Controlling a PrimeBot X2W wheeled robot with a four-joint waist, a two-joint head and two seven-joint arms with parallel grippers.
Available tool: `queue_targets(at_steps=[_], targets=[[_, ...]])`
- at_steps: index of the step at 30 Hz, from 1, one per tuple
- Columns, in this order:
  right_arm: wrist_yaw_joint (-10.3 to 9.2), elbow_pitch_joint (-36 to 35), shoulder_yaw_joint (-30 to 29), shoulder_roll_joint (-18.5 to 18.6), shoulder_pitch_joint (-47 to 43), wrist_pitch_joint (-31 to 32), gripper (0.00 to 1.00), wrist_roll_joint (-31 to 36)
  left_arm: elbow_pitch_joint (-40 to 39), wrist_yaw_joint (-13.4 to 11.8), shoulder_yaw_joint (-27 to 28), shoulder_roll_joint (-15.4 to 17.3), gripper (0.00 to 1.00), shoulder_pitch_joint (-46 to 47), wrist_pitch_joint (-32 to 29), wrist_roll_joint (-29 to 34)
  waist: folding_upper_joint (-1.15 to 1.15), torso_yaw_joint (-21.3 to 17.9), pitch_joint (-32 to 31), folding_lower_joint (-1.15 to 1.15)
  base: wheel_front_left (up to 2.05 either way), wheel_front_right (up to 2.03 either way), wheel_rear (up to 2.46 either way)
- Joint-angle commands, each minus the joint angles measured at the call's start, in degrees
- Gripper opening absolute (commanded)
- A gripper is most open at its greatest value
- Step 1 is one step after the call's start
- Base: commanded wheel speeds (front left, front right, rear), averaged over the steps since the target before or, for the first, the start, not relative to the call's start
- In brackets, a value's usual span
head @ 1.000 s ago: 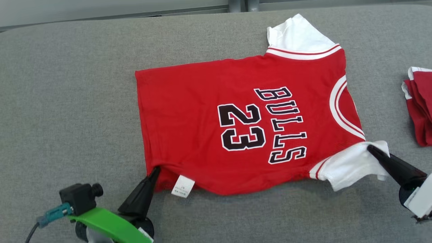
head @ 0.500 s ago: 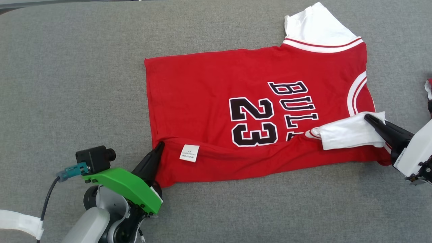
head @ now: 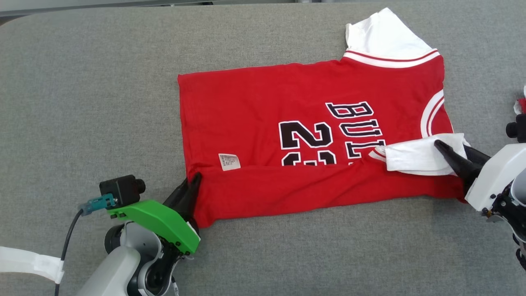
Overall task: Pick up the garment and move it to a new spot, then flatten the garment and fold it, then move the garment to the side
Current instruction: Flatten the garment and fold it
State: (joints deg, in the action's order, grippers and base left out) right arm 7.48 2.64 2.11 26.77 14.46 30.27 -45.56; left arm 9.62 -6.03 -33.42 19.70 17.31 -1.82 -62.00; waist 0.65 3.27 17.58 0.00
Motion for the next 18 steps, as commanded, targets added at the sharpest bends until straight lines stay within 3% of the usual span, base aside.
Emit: queue_targets(at_steps=[1,6,10,18], targets=[[0.02,0.42,0.01,-0.15,0.36,-0.31,1.00,0.42,0.23,0.20,0.04,-0.02,1.00,0.56,-0.14,-0.53,-0.65,-0.10,-0.41,0.00,0.00,0.00,0.00],[0.02,-0.13,0.40,0.20,-1.12,-1.38,1.00,1.53,-0.66,0.99,0.19,1.46,1.00,-0.28,0.46,-0.02,-0.65,-0.35,-1.46,0.00,0.00,0.00,0.00],[0.02,-2.96,0.19,-0.23,-3.98,-1.62,1.00,1.51,-3.70,-1.57,0.79,3.83,1.00,-2.93,1.67,1.89,-0.65,-1.02,-1.87,0.00,0.00,0.00,0.00],[0.02,-9.34,2.90,4.78,-12.46,1.80,1.00,3.81,-15.67,-7.63,-0.15,8.33,1.00,-11.01,0.11,3.62,-0.65,-2.28,0.32,0.00,0.00,0.00,0.00]])
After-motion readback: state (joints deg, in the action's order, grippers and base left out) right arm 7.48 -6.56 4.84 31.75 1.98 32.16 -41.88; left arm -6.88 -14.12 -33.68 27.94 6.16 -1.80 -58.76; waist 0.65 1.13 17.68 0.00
